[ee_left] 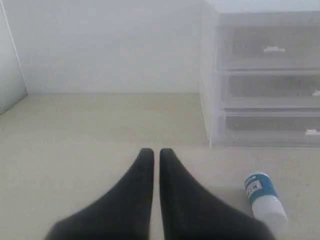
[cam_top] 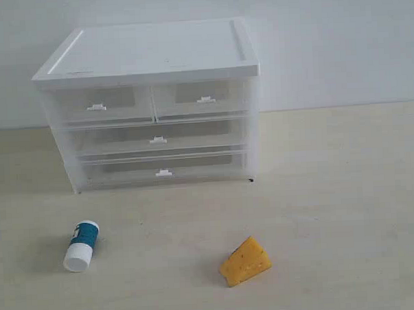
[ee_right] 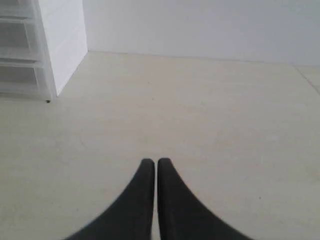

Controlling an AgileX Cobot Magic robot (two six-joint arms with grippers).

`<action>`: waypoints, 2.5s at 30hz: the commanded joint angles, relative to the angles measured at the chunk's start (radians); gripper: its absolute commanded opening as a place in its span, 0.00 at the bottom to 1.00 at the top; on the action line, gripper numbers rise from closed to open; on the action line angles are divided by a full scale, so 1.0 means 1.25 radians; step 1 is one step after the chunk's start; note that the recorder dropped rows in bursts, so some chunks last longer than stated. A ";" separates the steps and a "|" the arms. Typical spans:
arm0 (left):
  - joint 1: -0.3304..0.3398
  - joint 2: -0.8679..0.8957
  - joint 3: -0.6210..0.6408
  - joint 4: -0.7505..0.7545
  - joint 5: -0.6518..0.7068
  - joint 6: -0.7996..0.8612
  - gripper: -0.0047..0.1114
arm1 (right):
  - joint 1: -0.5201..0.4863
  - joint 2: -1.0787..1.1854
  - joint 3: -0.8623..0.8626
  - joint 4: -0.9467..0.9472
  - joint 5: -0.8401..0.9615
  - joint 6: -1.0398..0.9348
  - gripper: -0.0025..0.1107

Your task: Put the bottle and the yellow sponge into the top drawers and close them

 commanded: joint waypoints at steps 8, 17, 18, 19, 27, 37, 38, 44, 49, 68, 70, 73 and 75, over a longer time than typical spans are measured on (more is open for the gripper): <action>0.002 -0.001 0.003 -0.044 -0.312 -0.011 0.07 | -0.005 -0.004 -0.001 -0.008 -0.333 -0.022 0.02; 0.002 -0.001 0.003 -0.044 -0.638 -0.037 0.07 | -0.005 -0.004 -0.001 -0.008 -0.663 0.017 0.02; 0.002 -0.001 0.003 -0.044 -0.657 -0.074 0.07 | -0.005 -0.004 -0.001 -0.008 -0.699 0.028 0.02; 0.002 -0.001 0.003 -0.044 -0.667 -0.103 0.07 | -0.005 -0.004 -0.001 -0.005 -0.729 0.043 0.02; 0.002 0.014 -0.077 0.002 -0.720 -0.305 0.07 | -0.005 -0.004 -0.052 -0.021 -0.856 0.291 0.02; 0.002 0.217 -0.368 0.113 -0.568 -0.398 0.07 | -0.005 -0.001 -0.350 -0.095 -0.539 0.349 0.02; 0.002 0.244 -0.397 0.137 -0.519 -0.422 0.07 | -0.005 -0.001 -0.383 -0.091 -0.494 0.363 0.02; 0.002 0.416 -0.509 0.428 -0.468 -0.699 0.07 | -0.005 0.094 -0.542 -0.091 -0.329 0.377 0.02; 0.002 0.581 -0.558 0.766 -0.573 -1.056 0.07 | -0.003 0.241 -0.614 -0.091 -0.222 0.379 0.02; 0.002 1.336 -0.721 1.090 -0.714 -0.981 0.07 | 0.298 1.077 -0.627 -0.099 -0.389 0.350 0.02; 0.002 1.391 -0.777 1.102 -0.729 -1.083 0.07 | 0.298 1.096 -0.636 -0.145 -0.390 0.403 0.02; 0.002 1.461 -0.870 1.177 -0.778 -1.186 0.07 | 0.298 1.122 -0.662 -0.237 -0.383 0.485 0.02; 0.002 1.499 -0.916 1.219 -0.782 -1.270 0.07 | 0.298 1.141 -0.688 -0.308 -0.374 0.542 0.02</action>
